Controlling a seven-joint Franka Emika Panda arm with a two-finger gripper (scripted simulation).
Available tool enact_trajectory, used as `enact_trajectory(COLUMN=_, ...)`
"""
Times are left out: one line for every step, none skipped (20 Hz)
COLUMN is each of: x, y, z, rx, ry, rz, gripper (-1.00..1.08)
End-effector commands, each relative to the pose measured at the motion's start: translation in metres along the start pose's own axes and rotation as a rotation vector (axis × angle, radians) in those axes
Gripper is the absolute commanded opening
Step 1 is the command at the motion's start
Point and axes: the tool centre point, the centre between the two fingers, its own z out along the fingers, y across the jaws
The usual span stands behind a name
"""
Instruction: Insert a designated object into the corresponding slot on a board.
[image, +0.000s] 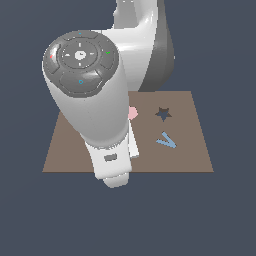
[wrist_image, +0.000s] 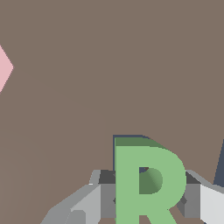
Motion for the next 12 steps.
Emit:
enact_trajectory(x=0.0000, y=0.0000, z=0.0000, rx=0.000, ry=0.000, rz=0.000, gripper=-1.00)
enact_trajectory(x=0.0002, y=0.0000, z=0.0006, rx=0.000, ry=0.000, rz=0.000, gripper=-1.00)
enact_trajectory(x=-0.0002, y=-0.0001, z=0.0021, rx=-0.001, ry=0.000, rz=0.001, gripper=-1.00)
enact_trajectory(x=-0.0004, y=-0.0003, z=0.0049, rx=-0.001, ry=0.000, rz=0.003, gripper=-1.00)
enact_trajectory(x=-0.0005, y=-0.0005, z=0.0076, rx=-0.002, ry=-0.001, rz=0.004, gripper=-1.00)
enact_trajectory(x=-0.0004, y=-0.0005, z=0.0093, rx=-0.002, ry=-0.001, rz=0.005, gripper=-1.00)
enact_trajectory(x=-0.0003, y=-0.0005, z=0.0099, rx=-0.002, ry=-0.001, rz=0.005, gripper=-1.00)
enact_trajectory(x=-0.0003, y=-0.0005, z=0.0099, rx=-0.002, ry=-0.001, rz=0.005, gripper=1.00)
enact_trajectory(x=-0.0003, y=-0.0005, z=0.0099, rx=-0.002, ry=-0.001, rz=0.005, gripper=1.00)
enact_trajectory(x=-0.0003, y=-0.0005, z=0.0099, rx=-0.002, ry=-0.001, rz=0.005, gripper=1.00)
enact_trajectory(x=-0.0003, y=-0.0005, z=0.0099, rx=-0.002, ry=-0.001, rz=0.005, gripper=1.00)
enact_trajectory(x=-0.0003, y=-0.0005, z=0.0099, rx=-0.002, ry=-0.001, rz=0.005, gripper=1.00)
